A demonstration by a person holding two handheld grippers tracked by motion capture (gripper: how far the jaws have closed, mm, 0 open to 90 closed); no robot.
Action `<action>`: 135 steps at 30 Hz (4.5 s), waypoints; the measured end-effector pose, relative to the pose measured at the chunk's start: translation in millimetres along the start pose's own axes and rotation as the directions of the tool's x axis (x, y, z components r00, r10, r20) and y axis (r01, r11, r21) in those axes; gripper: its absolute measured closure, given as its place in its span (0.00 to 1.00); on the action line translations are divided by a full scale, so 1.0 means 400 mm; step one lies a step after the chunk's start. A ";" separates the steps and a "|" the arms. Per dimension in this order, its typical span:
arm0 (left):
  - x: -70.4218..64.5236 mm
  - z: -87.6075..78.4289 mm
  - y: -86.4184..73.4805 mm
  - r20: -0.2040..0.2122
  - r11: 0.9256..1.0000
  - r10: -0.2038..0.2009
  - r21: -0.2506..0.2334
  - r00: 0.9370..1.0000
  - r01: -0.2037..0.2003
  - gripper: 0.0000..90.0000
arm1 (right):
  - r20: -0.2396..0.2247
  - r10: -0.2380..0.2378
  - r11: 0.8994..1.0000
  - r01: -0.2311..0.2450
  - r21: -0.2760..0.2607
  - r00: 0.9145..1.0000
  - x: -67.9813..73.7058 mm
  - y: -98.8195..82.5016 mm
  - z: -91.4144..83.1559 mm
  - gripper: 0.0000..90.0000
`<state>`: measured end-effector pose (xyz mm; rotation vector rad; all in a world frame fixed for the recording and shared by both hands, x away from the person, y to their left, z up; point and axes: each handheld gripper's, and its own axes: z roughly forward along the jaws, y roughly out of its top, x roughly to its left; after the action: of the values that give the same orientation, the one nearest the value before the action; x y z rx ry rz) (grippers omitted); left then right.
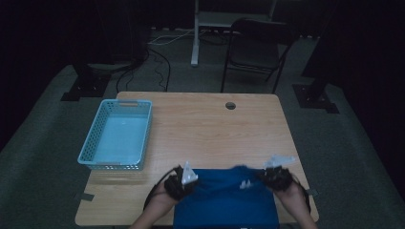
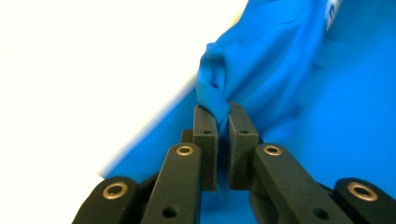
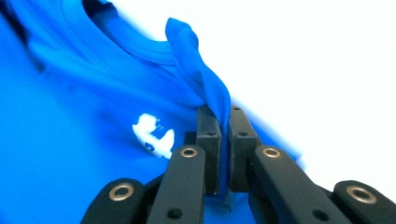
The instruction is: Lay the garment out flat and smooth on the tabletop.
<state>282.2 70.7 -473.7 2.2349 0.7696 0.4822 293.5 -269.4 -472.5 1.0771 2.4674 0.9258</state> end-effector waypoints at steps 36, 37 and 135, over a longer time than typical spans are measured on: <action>0.218 0.306 0.093 -0.314 0.940 -0.224 0.181 0.923 0.290 0.54 | 0.248 0.254 0.946 -0.294 0.140 0.935 -0.202 0.171 0.307 0.50; 0.217 0.322 0.092 -0.330 0.947 -0.178 0.199 0.927 0.253 0.54 | 0.255 0.245 0.946 -0.288 0.150 0.935 -0.202 0.175 0.317 0.51; 0.027 0.116 -0.074 0.021 0.973 -0.230 0.037 0.973 0.229 0.23 | 0.059 0.446 0.880 -0.426 -0.210 0.893 -0.220 -0.049 0.101 0.19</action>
<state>303.8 70.9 -525.3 2.1437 1.0153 0.3294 362.2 -326.4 -515.0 1.6028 2.0304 1.1682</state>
